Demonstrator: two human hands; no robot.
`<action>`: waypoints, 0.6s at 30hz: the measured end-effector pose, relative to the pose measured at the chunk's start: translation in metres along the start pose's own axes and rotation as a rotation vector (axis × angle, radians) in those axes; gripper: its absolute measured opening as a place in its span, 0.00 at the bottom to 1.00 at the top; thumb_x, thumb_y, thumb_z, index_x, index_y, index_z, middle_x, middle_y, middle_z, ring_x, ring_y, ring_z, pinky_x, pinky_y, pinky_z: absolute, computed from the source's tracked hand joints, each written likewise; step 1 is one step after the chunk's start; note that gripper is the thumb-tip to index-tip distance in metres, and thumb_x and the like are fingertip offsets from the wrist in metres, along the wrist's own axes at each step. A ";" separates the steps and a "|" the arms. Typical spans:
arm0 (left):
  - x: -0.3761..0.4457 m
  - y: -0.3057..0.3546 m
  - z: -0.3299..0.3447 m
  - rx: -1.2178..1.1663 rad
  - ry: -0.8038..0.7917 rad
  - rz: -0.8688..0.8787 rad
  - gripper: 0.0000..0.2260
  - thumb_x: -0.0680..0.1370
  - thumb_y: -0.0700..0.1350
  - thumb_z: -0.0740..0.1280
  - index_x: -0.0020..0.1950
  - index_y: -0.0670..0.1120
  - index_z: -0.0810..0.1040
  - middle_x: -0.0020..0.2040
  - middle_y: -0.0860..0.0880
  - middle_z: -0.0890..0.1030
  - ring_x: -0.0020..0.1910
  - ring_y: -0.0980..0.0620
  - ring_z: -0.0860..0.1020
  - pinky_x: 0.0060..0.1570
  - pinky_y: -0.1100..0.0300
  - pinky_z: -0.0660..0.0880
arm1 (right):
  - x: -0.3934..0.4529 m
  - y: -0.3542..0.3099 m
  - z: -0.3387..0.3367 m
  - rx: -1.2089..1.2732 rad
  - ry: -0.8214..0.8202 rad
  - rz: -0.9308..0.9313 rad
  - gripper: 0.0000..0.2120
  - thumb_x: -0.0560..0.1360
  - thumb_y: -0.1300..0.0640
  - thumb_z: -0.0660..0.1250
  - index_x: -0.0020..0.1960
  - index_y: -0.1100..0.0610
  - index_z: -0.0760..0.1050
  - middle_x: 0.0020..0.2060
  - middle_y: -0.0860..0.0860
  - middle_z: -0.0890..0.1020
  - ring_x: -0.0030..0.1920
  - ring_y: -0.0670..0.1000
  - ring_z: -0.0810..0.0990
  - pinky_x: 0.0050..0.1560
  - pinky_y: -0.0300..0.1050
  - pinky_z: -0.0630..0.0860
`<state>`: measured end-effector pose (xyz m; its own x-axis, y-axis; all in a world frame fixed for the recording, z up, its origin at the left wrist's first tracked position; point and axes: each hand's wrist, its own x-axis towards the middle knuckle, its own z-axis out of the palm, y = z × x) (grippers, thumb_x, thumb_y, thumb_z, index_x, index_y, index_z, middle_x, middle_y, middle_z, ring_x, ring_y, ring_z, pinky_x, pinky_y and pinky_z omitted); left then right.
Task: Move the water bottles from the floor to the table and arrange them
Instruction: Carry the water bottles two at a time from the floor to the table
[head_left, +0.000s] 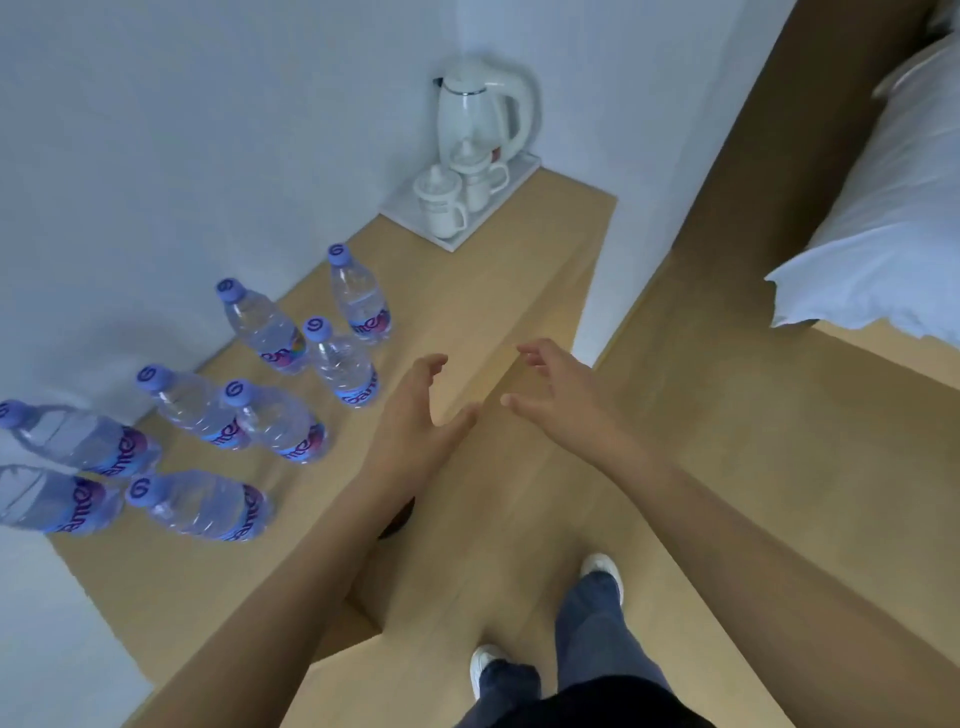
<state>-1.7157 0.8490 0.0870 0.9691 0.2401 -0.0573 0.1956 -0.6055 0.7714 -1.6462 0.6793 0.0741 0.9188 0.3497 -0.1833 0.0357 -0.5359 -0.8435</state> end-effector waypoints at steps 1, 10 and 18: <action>0.009 0.010 0.015 0.006 -0.035 0.020 0.27 0.75 0.49 0.71 0.71 0.47 0.66 0.68 0.51 0.71 0.67 0.54 0.70 0.62 0.59 0.67 | -0.002 0.012 -0.015 0.008 0.016 0.028 0.27 0.73 0.52 0.72 0.69 0.48 0.66 0.63 0.47 0.72 0.62 0.46 0.72 0.53 0.37 0.68; 0.089 0.110 0.155 0.032 -0.255 0.113 0.28 0.75 0.50 0.71 0.72 0.47 0.66 0.69 0.50 0.71 0.69 0.53 0.69 0.67 0.57 0.67 | 0.018 0.116 -0.161 -0.045 0.175 0.197 0.28 0.72 0.49 0.72 0.70 0.47 0.66 0.66 0.46 0.73 0.61 0.45 0.73 0.53 0.41 0.70; 0.163 0.203 0.269 0.009 -0.374 0.141 0.27 0.76 0.52 0.70 0.72 0.50 0.64 0.70 0.54 0.69 0.70 0.55 0.68 0.66 0.57 0.67 | 0.055 0.191 -0.284 -0.020 0.263 0.285 0.28 0.73 0.51 0.72 0.70 0.49 0.67 0.64 0.48 0.74 0.62 0.49 0.74 0.58 0.44 0.73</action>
<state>-1.4780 0.5612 0.0637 0.9741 -0.1374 -0.1795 0.0567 -0.6200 0.7826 -1.4769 0.3782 0.0464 0.9623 -0.0235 -0.2710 -0.2307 -0.5985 -0.7672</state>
